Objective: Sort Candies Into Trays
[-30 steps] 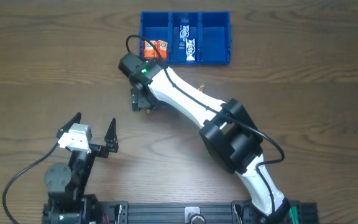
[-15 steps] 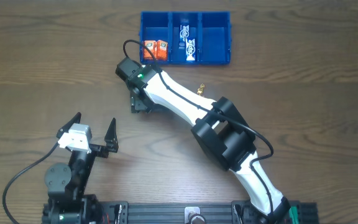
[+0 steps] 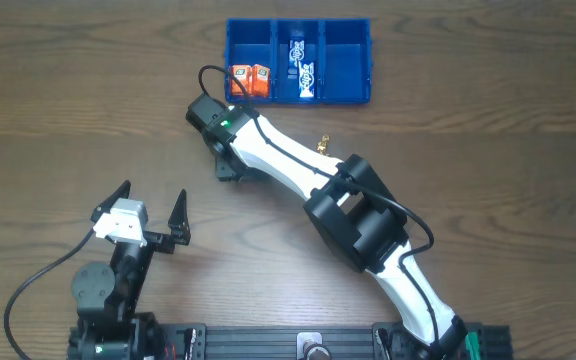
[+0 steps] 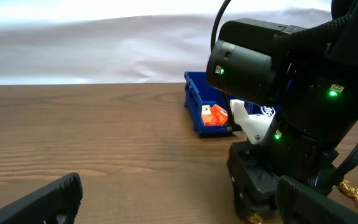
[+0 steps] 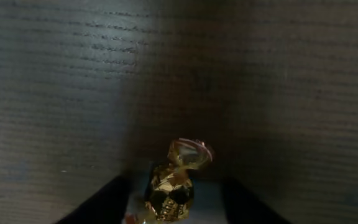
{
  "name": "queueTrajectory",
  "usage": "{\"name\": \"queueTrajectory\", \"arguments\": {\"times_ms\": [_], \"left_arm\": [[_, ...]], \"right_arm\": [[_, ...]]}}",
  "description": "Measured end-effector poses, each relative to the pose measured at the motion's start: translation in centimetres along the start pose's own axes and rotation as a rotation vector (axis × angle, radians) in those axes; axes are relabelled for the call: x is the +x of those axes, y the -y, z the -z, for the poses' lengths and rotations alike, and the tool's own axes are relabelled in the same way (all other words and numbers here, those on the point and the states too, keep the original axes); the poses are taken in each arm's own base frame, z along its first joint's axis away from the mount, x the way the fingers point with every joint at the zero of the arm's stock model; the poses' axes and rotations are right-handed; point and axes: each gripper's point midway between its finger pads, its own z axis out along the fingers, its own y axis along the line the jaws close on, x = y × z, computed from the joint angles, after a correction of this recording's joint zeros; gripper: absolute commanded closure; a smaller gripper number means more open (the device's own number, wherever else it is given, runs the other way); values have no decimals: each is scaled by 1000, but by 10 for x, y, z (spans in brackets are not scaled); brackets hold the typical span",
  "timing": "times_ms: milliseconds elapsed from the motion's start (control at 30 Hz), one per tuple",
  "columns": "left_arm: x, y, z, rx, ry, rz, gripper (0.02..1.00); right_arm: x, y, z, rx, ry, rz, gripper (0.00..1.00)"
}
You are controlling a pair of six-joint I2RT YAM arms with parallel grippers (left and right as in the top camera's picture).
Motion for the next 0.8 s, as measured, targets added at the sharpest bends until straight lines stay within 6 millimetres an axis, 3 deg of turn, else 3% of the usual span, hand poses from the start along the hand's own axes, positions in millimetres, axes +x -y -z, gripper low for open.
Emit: {"name": "queueTrajectory", "arguments": {"times_ms": [233,500,600,700,767,800], "left_arm": [[0,0,0,0,0,0,23],[0,0,0,0,0,0,20],[0,0,0,0,0,0,20],[0,0,0,0,0,0,20],[0,0,0,0,0,0,20],[0,0,0,0,0,0,20]], "right_arm": [[0,0,0,0,-1,-11,781],[2,1,0,6,-6,-15,814],[7,12,4,44,-38,-12,816],[-9,28,26,57,-1,-6,818],[-33,41,58,33,76,-17,818],[-57,54,90,9,155,-38,818]]}}
